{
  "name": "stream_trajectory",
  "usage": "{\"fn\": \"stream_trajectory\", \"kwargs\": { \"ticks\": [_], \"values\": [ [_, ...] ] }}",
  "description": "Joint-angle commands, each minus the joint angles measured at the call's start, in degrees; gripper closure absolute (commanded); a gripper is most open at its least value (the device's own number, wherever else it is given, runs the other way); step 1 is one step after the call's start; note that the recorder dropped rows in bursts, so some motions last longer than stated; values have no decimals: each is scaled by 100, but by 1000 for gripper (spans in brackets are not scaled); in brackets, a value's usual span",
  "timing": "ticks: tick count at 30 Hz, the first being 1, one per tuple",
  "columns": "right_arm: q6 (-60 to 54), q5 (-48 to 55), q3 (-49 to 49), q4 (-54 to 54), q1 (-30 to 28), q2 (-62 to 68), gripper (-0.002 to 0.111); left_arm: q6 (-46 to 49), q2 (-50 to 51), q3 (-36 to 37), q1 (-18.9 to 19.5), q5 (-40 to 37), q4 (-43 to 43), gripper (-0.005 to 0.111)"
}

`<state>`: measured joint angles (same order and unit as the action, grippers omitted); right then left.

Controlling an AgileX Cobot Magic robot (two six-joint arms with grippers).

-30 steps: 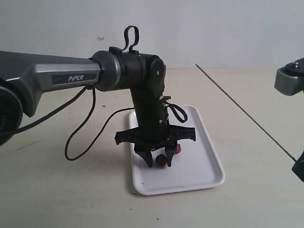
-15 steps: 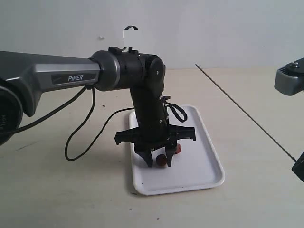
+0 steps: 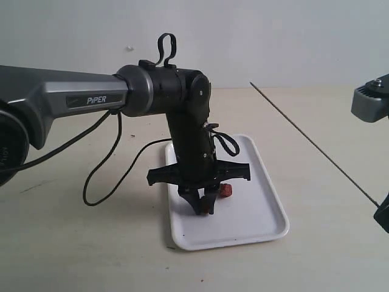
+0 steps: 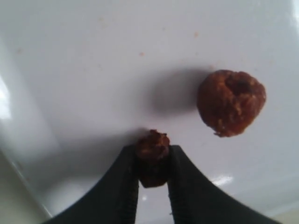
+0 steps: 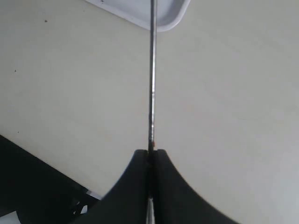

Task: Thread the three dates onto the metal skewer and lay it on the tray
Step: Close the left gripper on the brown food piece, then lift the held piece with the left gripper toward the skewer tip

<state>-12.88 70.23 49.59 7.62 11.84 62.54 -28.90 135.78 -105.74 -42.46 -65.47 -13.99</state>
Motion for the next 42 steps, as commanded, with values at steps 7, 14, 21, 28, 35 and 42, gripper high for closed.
{"fn": "stream_trajectory", "kwargs": {
  "ticks": [7, 14, 21, 28, 35, 42],
  "values": [
    [113, -26, -15, -209, -17, -44, 108, 719, 5, 24, -25, -86, -5, 87],
    [258, -26, -15, -229, -17, -44, 108, 2498, -348, 24, -25, -151, 156, 87],
    [317, -26, -15, -229, -17, -44, 108, 4849, -742, 24, -25, -244, 389, 87],
    [358, -26, -91, -3, -17, -44, 108, 8495, -1128, 24, -25, -449, 587, 87],
    [358, -26, -900, -3, -17, -44, 108, 9657, -1296, 24, 195, -449, 875, 87],
    [57, -26, -1154, 517, -17, -44, 108, 11378, -1435, 24, 451, -449, 206, 87]
  ]
}}
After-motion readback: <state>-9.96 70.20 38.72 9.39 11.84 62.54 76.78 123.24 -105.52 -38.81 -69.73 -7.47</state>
